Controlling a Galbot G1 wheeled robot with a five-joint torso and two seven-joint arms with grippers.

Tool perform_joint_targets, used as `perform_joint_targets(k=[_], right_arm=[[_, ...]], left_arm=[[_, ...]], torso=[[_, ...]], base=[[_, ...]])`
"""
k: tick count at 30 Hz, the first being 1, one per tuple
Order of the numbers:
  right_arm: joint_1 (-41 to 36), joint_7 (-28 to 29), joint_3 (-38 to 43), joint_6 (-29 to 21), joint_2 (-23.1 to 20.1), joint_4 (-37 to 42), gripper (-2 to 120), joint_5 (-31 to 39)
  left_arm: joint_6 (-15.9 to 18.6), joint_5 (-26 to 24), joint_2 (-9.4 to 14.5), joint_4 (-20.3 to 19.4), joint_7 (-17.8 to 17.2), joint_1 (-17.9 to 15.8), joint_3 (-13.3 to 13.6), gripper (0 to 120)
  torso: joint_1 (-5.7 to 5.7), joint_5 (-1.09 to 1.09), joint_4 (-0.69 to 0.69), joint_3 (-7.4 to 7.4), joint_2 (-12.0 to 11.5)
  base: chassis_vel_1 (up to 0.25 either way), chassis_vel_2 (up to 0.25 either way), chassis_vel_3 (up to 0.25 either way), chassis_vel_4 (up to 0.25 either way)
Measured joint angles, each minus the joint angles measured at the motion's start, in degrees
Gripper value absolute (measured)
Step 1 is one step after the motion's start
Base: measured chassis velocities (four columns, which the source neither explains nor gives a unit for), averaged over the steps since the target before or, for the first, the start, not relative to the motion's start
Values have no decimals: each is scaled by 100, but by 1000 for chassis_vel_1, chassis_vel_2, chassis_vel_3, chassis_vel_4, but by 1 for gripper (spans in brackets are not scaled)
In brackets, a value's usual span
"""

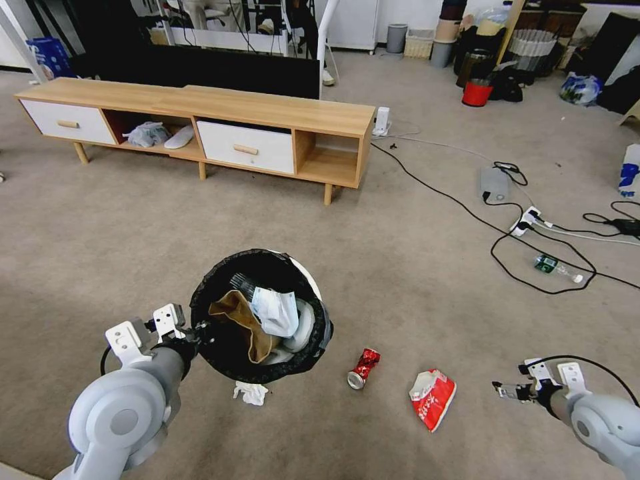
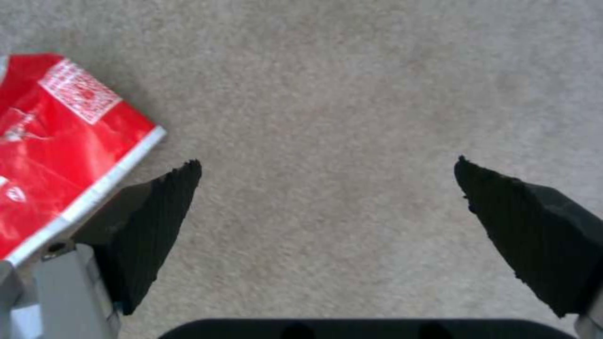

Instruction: Pick up the trash bin and place the garbage on the floor into it.

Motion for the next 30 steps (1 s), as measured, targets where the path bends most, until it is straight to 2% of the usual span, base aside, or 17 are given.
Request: perform_joint_targets(k=[17,25,30], right_arm=[[293,30,-349,-1,196,-96,100,8],[667,52,-744,-1,503,-230,100,161],[818,101,-889,11,734,-299,100,511]], left_arm=[[-6,-12,-20,8,-9,-16,-11,0],[-11,-16,-5,27,-14,-5,-57,0],[-13,-3,-4,42,-6,41,-69,0]], torso=[[0,0,0,0,1],[0,1,0,0,1],[0,0,0,0,1]], base=[[0,0,0,0],[0,0,0,0],[0,0,0,0]])
